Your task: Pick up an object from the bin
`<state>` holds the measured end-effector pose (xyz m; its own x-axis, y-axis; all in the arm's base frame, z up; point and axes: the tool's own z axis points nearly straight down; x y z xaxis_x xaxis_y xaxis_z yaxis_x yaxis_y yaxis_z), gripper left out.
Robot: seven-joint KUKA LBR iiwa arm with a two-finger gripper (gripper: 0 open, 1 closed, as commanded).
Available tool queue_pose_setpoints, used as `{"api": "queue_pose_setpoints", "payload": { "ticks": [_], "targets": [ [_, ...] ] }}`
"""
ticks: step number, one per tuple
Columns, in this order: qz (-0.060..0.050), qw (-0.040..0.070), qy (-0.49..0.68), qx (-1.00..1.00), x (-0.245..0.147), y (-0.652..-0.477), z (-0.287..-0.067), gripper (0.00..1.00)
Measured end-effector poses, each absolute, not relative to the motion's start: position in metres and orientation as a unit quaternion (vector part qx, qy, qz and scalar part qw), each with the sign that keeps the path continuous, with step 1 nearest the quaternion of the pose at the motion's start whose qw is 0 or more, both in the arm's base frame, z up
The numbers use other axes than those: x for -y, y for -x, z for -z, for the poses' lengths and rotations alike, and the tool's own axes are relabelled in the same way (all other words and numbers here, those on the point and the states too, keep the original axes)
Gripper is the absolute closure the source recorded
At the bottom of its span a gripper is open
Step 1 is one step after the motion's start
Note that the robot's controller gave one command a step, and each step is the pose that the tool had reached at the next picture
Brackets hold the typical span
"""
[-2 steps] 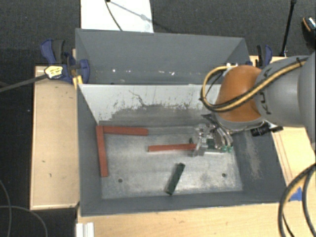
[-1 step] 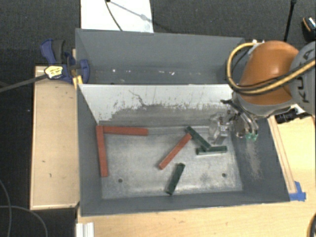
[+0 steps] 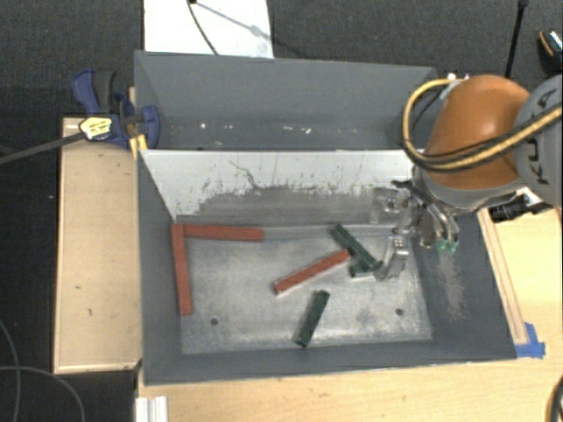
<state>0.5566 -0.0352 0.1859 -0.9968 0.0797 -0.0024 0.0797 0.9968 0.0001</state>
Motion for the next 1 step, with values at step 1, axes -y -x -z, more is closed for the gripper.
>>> {"api": "queue_pose_setpoints", "payload": {
  "ticks": [1],
  "targets": [
    [-0.001,-0.002,-0.045,-0.999,-0.0391,-0.5217,-0.0669,0.0]
  ]
}}
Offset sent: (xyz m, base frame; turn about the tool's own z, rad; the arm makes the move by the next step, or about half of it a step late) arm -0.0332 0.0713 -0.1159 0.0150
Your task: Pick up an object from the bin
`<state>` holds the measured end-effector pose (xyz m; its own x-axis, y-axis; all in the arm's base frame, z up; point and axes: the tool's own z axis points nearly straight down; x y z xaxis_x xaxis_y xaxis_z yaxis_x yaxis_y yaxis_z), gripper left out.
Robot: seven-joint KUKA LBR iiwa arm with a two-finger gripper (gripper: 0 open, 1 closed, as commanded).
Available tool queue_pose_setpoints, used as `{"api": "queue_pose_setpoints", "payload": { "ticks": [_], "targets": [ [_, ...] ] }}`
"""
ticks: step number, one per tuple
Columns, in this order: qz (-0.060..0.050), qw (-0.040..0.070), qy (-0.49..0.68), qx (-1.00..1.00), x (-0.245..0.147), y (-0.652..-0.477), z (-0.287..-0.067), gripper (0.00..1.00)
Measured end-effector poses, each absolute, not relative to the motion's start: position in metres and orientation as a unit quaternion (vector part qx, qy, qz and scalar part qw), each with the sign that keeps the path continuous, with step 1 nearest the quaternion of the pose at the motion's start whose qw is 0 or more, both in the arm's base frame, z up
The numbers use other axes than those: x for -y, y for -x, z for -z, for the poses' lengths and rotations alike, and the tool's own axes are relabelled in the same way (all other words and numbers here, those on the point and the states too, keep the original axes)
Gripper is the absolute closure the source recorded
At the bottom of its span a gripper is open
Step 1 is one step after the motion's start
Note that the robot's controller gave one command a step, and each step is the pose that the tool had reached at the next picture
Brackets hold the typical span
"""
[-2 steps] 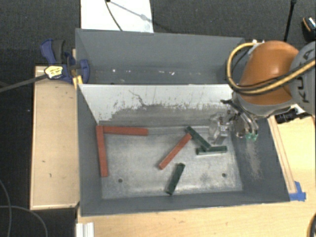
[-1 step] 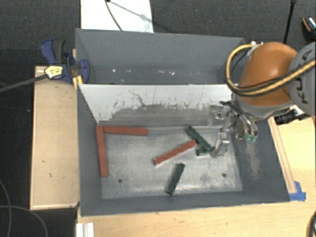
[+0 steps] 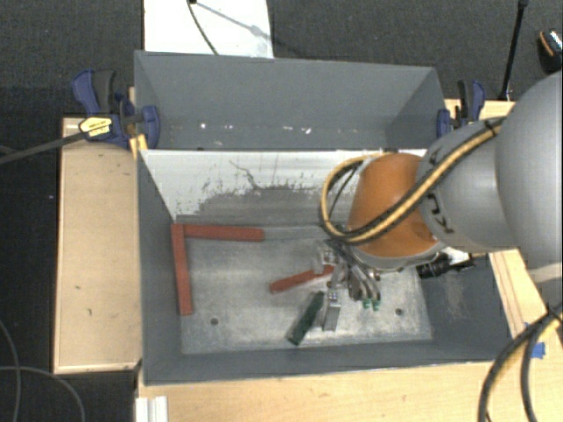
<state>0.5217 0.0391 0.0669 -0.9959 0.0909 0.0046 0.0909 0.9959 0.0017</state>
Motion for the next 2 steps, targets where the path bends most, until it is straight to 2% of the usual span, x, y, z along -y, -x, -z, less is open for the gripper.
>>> {"api": "queue_pose_setpoints", "payload": {
  "ticks": [1,2],
  "targets": [
    [0.001,-0.006,0.047,0.999,-0.0364,-0.5274,-0.075,1.0],
    [0.0,-0.002,0.047,0.999,-0.0362,-0.525,-0.0714,0.0]
  ]
}}
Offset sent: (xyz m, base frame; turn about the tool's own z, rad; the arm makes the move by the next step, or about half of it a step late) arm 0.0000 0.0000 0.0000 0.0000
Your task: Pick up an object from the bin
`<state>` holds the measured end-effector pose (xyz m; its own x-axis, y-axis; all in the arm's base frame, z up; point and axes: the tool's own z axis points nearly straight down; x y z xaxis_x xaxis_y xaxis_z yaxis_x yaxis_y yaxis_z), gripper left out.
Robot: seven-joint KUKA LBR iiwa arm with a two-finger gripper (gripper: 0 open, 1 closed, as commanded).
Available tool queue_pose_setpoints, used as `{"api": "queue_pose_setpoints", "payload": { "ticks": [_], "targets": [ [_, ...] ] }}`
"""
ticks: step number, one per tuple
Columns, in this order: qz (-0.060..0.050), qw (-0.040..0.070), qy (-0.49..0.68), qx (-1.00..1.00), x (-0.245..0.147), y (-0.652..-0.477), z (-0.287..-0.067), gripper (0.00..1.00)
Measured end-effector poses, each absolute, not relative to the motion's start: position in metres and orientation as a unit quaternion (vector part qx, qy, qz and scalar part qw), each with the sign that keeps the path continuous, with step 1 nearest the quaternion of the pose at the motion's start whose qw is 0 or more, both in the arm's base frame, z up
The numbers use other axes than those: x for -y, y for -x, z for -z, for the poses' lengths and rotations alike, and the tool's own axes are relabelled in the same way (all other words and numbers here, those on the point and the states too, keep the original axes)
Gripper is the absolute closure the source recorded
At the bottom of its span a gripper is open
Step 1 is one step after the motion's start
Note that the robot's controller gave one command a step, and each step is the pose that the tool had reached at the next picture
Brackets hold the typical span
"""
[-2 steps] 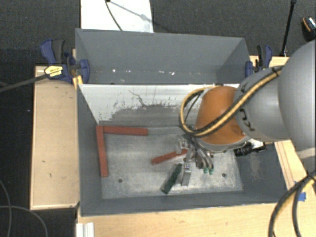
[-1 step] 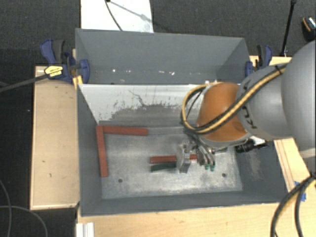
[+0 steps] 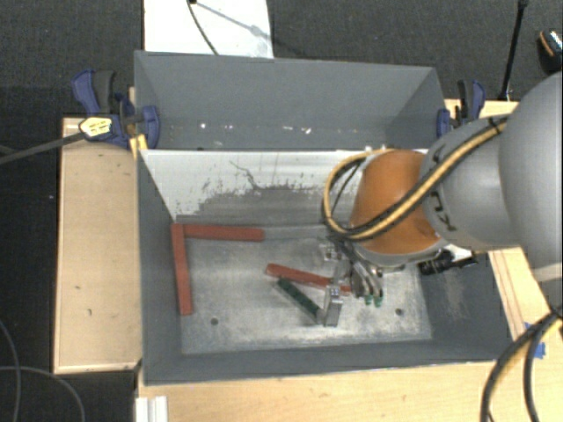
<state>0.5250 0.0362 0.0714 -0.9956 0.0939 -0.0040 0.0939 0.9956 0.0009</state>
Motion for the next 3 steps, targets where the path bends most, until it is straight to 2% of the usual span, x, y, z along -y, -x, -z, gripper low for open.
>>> {"api": "queue_pose_setpoints", "payload": {
  "ticks": [1,2,3],
  "targets": [
    [-0.001,0.002,-0.047,-0.999,-0.037,-0.525,-0.073,1.0],
    [-0.001,0.004,-0.065,-0.998,-0.1,-0.504,-0.075,1.0],
    [-0.002,0.007,-0.072,-0.997,-0.108,-0.553,-0.162,1.0]
  ]
}}
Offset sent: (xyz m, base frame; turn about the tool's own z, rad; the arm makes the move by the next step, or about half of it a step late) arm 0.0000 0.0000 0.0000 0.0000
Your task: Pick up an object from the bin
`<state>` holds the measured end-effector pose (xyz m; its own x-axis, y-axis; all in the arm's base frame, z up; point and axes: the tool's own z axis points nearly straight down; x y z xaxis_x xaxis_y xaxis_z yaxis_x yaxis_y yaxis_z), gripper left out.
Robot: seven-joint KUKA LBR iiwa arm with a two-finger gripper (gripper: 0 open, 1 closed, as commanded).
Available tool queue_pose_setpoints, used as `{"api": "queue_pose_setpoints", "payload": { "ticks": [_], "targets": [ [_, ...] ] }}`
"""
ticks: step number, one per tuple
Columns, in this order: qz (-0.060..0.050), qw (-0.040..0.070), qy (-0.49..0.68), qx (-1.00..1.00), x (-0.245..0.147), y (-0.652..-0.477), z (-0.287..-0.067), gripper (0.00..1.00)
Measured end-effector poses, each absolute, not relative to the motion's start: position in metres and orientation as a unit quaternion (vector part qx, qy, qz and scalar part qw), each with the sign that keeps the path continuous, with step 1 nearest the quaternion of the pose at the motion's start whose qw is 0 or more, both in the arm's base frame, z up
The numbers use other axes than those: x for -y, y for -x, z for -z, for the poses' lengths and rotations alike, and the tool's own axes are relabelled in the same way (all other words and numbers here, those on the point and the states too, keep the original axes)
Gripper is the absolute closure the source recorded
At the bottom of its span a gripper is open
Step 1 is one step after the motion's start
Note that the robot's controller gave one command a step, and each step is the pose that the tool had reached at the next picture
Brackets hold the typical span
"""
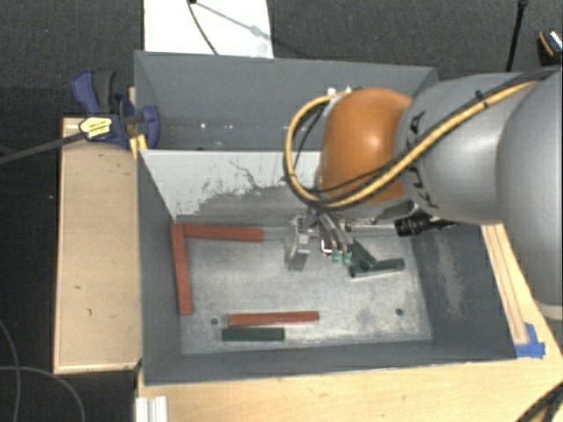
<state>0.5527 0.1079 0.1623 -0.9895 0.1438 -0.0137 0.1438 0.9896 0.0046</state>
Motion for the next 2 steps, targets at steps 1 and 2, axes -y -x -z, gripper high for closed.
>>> {"api": "queue_pose_setpoints", "payload": {
  "ticks": [1,2],
  "targets": [
    [0.0,0.001,-0.071,-0.997,-0.107,-0.549,-0.157,0.0],
    [0.002,-0.002,0.01,-1.0,-0.007,-0.54,-0.072,0.0]
  ]
}}
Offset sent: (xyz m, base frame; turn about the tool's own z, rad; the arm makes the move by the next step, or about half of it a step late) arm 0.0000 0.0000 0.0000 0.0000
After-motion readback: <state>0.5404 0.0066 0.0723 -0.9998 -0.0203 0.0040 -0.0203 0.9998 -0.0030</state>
